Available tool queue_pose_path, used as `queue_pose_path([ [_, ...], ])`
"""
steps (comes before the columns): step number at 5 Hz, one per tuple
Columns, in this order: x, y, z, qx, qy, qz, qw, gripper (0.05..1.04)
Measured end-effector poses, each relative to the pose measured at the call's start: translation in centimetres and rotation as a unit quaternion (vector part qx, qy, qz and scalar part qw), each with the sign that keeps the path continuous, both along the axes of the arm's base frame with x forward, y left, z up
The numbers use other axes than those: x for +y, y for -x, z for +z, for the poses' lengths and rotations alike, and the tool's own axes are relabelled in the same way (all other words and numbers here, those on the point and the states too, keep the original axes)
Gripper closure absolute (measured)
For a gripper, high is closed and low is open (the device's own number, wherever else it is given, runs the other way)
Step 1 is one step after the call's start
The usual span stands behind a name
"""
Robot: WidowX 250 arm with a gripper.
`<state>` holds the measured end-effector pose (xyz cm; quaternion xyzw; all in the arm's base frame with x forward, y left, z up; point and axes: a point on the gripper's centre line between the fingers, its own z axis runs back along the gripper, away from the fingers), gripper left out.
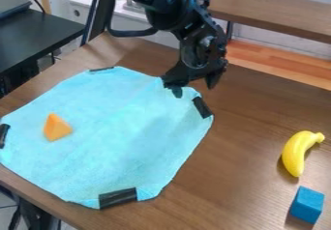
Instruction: Fold the cloth from right to the left
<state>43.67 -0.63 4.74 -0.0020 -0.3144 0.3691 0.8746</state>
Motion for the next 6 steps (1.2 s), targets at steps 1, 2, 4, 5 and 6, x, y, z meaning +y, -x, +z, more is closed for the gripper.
queue_pose_path([
  [1, -0.5, -0.2, -1.2, 0.01, -0.012, 0.0, 0.9999, 0.084],
  [2, -0.9, -0.7, -1.7, 0.008, -0.022, 0.004, 0.9997, 0.084],
  [4, -0.9, -1.3, -3.6, 0.014, -0.041, 0.016, 0.9989, 0.084],
  [5, -1.4, -1.3, -4.3, 0.017, -0.048, 0.015, 0.9986, 0.128],
  [6, -1.4, -1.4, -4.3, 0.013, -0.045, 0.017, 0.9988, 0.396],
])
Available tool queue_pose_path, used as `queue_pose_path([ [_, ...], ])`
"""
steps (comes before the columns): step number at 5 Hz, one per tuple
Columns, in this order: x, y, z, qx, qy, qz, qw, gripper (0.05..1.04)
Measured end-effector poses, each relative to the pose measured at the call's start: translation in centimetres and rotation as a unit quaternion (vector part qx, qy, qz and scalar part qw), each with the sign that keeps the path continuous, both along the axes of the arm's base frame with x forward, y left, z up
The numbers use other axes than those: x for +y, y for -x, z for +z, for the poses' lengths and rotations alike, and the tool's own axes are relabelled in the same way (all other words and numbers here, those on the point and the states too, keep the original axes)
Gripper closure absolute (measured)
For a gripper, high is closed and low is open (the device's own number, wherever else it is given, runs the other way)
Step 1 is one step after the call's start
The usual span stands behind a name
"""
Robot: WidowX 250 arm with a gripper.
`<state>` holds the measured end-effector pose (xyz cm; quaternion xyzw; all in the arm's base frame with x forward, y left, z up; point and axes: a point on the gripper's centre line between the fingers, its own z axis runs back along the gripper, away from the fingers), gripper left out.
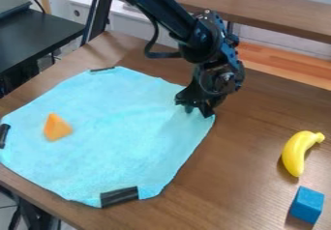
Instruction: Fold the cloth from right to the left
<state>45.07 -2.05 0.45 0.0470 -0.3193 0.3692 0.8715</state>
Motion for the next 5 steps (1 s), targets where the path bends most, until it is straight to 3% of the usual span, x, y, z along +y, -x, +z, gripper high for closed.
queue_pose_path([
  [1, 0.0, 0.7, -0.2, 0.004, 0.008, -0.007, 0.9999, 0.688],
  [2, -0.1, 1.4, 1.0, -0.005, 0.028, -0.014, 0.9995, 0.899],
  [3, 1.9, 1.7, 3.2, -0.023, 0.053, -0.003, 0.9983, 1.009],
  [4, 3.3, 2.5, 5.1, -0.035, 0.077, -0.004, 0.9964, 1.025],
  [5, 5.1, 3.8, 5.8, -0.037, 0.095, 0.0, 0.9948, 1.028],
])
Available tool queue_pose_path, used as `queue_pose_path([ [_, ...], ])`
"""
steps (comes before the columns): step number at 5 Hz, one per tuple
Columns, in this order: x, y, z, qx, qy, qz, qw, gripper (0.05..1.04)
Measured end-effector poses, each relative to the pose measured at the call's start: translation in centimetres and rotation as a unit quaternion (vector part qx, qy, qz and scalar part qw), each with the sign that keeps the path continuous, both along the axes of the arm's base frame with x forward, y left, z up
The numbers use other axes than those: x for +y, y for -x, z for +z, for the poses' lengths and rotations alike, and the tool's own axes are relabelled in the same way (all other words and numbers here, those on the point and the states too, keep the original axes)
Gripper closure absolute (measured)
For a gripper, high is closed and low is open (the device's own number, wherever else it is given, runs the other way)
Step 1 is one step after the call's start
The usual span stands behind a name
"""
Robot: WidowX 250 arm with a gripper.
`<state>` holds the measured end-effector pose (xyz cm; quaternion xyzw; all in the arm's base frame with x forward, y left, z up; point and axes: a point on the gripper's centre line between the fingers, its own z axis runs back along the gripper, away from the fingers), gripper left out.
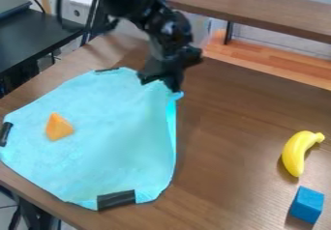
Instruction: Fold the cloth from right to the left
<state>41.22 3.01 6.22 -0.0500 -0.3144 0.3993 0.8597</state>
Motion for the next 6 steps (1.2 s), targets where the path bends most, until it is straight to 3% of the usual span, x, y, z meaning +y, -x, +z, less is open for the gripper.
queue_pose_path([
  [1, 1.9, 1.7, 0.3, 0.001, 0.012, 0.007, 0.9999, 1.028],
  [4, 9.3, 8.3, 3.0, -0.035, 0.026, 0.034, 0.9985, 1.028],
  [6, 12.1, 11.5, 2.1, -0.017, 0.0, 0.047, 0.9987, 1.028],
])
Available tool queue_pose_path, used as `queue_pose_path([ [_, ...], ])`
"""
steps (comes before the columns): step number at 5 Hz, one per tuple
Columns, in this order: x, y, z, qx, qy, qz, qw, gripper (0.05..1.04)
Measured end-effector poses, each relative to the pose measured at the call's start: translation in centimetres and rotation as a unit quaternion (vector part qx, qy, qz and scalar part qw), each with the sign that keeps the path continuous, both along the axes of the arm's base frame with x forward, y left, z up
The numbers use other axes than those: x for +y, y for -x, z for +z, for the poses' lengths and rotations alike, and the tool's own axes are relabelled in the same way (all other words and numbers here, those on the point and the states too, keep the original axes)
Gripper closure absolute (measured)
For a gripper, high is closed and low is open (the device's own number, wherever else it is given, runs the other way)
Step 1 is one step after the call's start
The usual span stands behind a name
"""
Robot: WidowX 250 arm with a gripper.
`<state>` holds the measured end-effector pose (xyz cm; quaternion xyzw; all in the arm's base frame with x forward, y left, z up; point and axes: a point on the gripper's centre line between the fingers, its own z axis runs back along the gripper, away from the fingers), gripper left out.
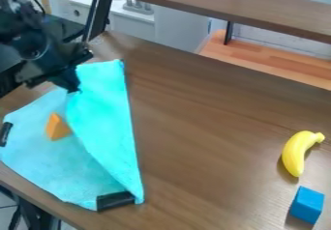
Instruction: Fold the cloth from right to the left
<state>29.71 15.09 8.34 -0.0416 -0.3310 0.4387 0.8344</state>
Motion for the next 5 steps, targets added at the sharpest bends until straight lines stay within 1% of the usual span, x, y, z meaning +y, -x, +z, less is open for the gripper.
queue_pose_path([
  [2, 1.4, 2.2, 0.4, 0.037, -0.015, 0.038, 0.9985, 1.028],
  [3, 2.0, 3.0, 0.2, 0.056, -0.027, 0.053, 0.9967, 1.028],
  [4, 3.1, 3.7, -0.1, 0.074, -0.045, 0.067, 0.994, 1.028],
  [5, 3.8, 4.0, -0.3, 0.087, -0.05, 0.067, 0.9928, 1.028],
])
